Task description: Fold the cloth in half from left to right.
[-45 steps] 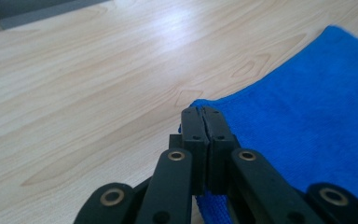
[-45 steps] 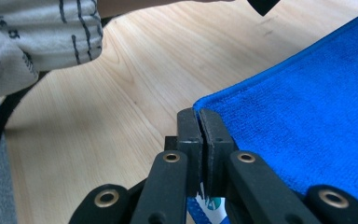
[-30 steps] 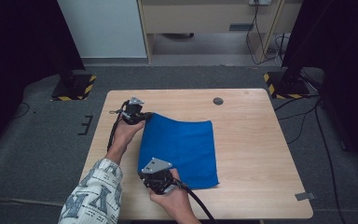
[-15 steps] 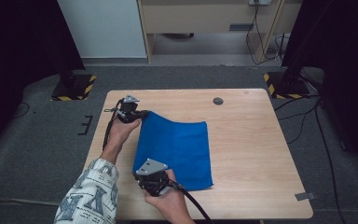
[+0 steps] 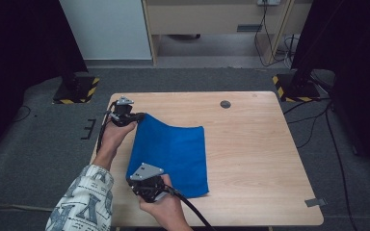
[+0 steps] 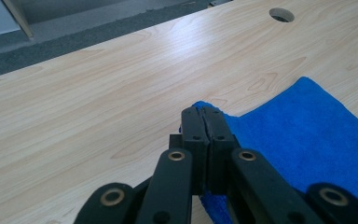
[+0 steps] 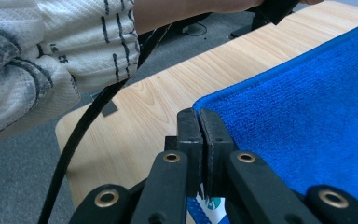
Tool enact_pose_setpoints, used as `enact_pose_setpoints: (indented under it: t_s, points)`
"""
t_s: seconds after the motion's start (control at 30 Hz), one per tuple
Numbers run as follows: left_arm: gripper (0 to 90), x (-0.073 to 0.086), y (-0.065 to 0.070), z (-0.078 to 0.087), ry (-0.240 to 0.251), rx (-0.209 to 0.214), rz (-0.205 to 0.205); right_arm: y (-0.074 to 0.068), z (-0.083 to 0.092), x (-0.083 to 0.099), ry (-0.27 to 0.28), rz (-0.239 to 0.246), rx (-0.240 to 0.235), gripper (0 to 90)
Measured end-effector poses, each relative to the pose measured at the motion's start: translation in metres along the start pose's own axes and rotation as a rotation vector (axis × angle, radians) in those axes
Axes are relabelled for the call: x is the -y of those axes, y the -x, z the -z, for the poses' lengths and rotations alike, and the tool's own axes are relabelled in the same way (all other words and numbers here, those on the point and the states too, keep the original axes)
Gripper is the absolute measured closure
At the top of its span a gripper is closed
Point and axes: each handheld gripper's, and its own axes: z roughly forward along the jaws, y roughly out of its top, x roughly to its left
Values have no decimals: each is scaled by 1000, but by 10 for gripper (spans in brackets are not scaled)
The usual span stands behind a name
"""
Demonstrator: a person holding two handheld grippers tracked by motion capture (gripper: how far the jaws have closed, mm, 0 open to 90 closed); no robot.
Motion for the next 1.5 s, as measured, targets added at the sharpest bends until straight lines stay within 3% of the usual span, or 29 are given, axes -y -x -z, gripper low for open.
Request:
enact_pose_setpoints:
  t_s: [0.2,0.53,0.8,1.03,1.3,1.5]
  points:
    - [888,-9,3,2,0,2,1,3,7,-3,-2,8,-1,882]
    - [888,-23,24,-21,-22,14,-9,26,36,5,27,-34,26,881]
    - [888,-37,53,-47,-29,39,-45,45,58,19,32,-63,57,881]
    - [887,-42,69,-61,-42,43,-65,55,70,32,30,-85,75,881]
    - [887,-41,78,-70,-52,53,-95,66,81,47,21,-105,94,881]
    - [887,-42,83,-74,-45,59,-95,71,84,54,16,-120,105,881]
